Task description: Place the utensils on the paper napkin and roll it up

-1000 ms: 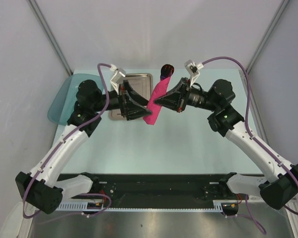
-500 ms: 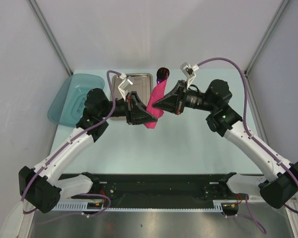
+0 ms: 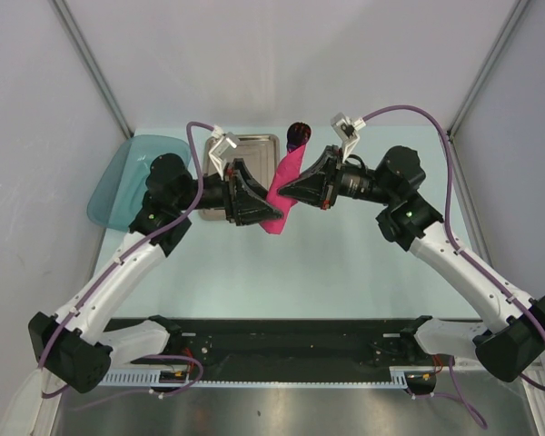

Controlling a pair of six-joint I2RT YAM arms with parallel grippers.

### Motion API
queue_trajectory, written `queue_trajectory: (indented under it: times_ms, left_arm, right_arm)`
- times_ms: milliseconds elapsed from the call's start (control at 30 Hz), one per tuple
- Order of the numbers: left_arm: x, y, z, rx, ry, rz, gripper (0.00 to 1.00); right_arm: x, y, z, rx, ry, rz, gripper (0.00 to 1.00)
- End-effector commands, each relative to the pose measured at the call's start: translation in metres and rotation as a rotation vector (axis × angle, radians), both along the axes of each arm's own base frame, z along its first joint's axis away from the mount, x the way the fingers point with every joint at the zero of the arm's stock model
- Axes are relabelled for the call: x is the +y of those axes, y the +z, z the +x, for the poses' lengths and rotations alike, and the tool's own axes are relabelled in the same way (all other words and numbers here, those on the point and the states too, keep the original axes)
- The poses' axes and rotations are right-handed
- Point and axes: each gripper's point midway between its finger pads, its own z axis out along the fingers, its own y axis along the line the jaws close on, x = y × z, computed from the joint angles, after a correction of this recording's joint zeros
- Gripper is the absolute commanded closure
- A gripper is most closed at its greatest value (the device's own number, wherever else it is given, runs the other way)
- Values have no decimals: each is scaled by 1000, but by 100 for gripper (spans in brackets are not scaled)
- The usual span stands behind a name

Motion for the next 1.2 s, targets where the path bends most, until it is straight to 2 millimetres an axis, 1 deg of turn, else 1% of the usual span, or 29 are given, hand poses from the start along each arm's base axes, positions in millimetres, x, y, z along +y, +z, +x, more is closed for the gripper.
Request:
queue_trajectory:
  times_ms: [0,33,100,133,200,233,267,300,333,367,400,433,467,500,533,567,633,667,800,833,933,1000,1100,1167]
  left_arm:
    - [1,19,1,-64,20,-26,50]
    - [0,18,2,-60,20,-24,53]
    - [-1,18,3,-53,18,-29,55]
    - [-2,19,3,-53,17,-32,61]
    - [-3,18,2,-55,15,-37,68]
    - [-3,19,5,-53,28,-37,64]
    - [-3,18,5,-60,31,-33,56]
    - [-3,11,7,-28,33,-8,47]
    - [-2,8,9,-17,46,3,38]
    - [-1,3,11,-6,54,13,34]
    - [2,0,13,1,69,20,28]
    - [9,2,15,-11,100,15,23]
    - [13,-3,18,-1,111,21,23]
    - [18,-1,20,-3,121,17,22]
    - [29,0,28,-8,159,12,23]
    - [33,3,28,-17,160,12,23]
    - [42,8,33,-34,171,7,25]
    - [42,18,30,-67,153,-3,26]
    - [35,31,19,-124,125,-22,25]
    - [31,31,16,-124,112,-23,26]
    - [22,29,15,-113,102,-25,26]
    - [16,30,15,-106,92,-27,28]
    - [4,31,8,-104,55,-33,30]
    - [-1,32,6,-98,47,-37,32]
  right_arm:
    - [-3,21,-8,-92,3,54,100]
    - [-3,21,-8,-91,3,54,100]
    - [-2,20,-9,-90,7,52,100]
    - [-2,19,-8,-87,7,51,100]
    - [-1,19,-9,-87,9,51,100]
    - [-1,20,-9,-87,9,52,100]
    - [-1,20,-9,-86,11,52,100]
    - [-1,21,-9,-88,11,53,100]
    - [-1,21,-8,-88,8,54,100]
    - [-1,22,-8,-89,9,55,100]
    - [-2,23,-8,-92,6,56,100]
    - [-1,23,-8,-95,7,54,100]
    - [-2,22,-8,-94,5,51,100]
    - [-2,22,-9,-96,3,50,100]
    - [-3,21,-9,-94,1,46,100]
    - [-3,21,-10,-94,4,46,100]
    - [-2,19,-9,-91,2,45,100]
    - [-2,18,-8,-89,0,45,100]
    - [0,19,-5,-79,1,51,100]
    - [0,21,-6,-84,4,55,100]
    - [1,22,-5,-83,3,58,100]
    - [2,22,-7,-85,9,59,100]
    - [3,20,-6,-86,9,54,100]
    - [3,20,-8,-87,14,54,100]
